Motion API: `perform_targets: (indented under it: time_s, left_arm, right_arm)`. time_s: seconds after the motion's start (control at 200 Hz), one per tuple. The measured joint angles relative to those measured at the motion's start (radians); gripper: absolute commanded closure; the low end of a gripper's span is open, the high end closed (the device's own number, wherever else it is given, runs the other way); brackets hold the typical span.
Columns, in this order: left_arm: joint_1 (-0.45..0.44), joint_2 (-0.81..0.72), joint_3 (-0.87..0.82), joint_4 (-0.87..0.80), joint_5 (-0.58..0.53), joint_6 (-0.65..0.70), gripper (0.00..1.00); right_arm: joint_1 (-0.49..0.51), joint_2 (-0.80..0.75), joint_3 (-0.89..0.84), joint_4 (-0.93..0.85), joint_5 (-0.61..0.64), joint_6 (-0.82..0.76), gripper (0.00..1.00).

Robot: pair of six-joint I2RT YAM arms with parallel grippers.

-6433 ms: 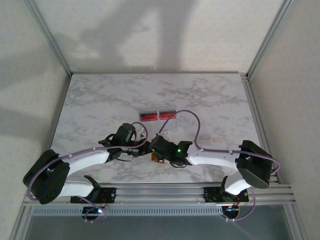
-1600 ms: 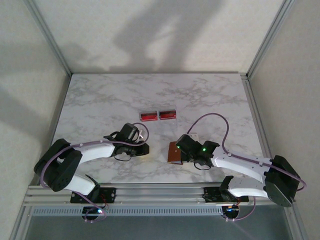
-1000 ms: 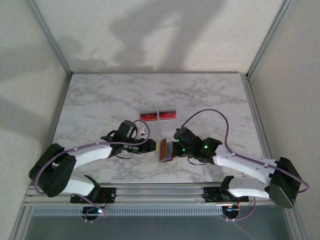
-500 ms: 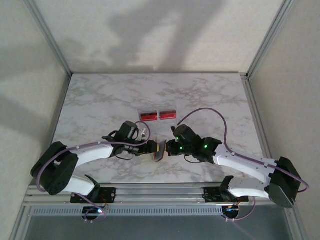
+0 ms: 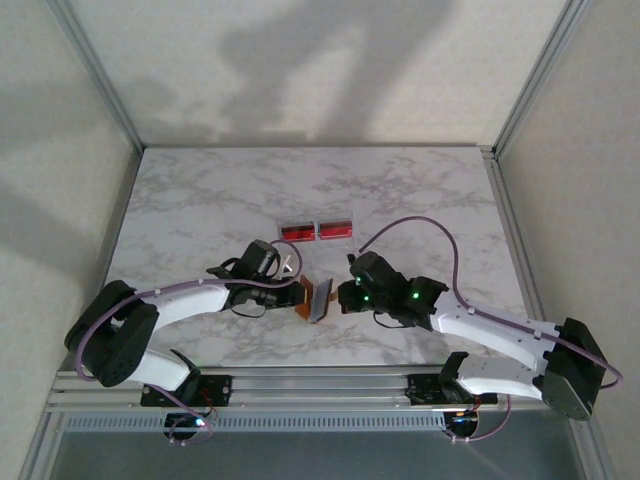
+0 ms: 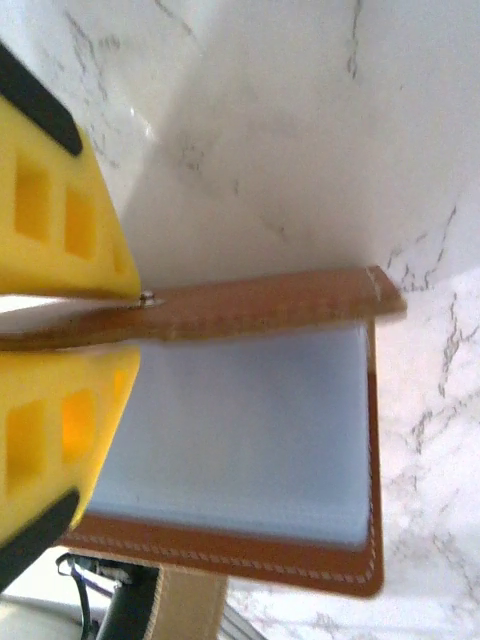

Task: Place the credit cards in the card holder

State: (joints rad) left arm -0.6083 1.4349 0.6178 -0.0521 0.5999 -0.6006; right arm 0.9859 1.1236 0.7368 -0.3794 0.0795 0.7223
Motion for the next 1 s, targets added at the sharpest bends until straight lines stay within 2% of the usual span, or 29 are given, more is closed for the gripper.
perform_targets:
  time_s: [0.065, 0.17, 0.27, 0.33, 0.42, 0.516, 0.621, 0.721, 0.806, 1.001]
  left_arm:
    - [0.0, 0.01, 0.0, -0.008, -0.012, 0.003, 0.91]
    - [-0.001, 0.015, 0.0, -0.013, -0.022, 0.002, 0.9]
    - [-0.011, 0.015, 0.0, -0.013, -0.021, -0.009, 0.89]
    - [-0.017, 0.012, 0.001, -0.013, -0.021, -0.019, 0.89]
    - [-0.027, 0.002, 0.001, -0.012, -0.021, -0.04, 0.89]
    - [-0.033, -0.006, 0.0, -0.009, -0.022, -0.063, 0.9]
    - [-0.034, -0.007, 0.0, 0.007, -0.022, -0.094, 0.9]
    - [-0.034, -0.013, -0.013, 0.034, -0.021, -0.126, 0.9]
    - [-0.034, -0.02, -0.023, 0.041, -0.021, -0.142, 0.9]
    - [-0.034, -0.027, -0.052, 0.099, -0.007, -0.177, 0.89]
  right_arm:
    - [0.0, -0.014, -0.016, -0.029, 0.034, -0.002, 0.74]
    - [-0.002, -0.015, -0.01, -0.124, 0.087, -0.029, 0.55]
    - [-0.005, -0.008, 0.064, -0.285, 0.122, -0.063, 0.48]
    - [-0.005, -0.011, 0.121, -0.337, 0.113, -0.072, 0.49]
    - [-0.005, -0.05, 0.153, -0.313, 0.055, -0.061, 0.53]
    - [0.0, -0.142, 0.109, -0.175, -0.047, 0.012, 0.65]
    - [0.01, -0.18, 0.034, 0.015, -0.141, 0.112, 0.66]
    - [0.031, -0.092, 0.02, 0.125, -0.202, 0.166, 0.68]
    - [0.047, 0.021, 0.02, 0.175, -0.215, 0.192, 0.74]
    - [0.043, 0.2, 0.032, 0.141, -0.161, 0.188, 0.75]
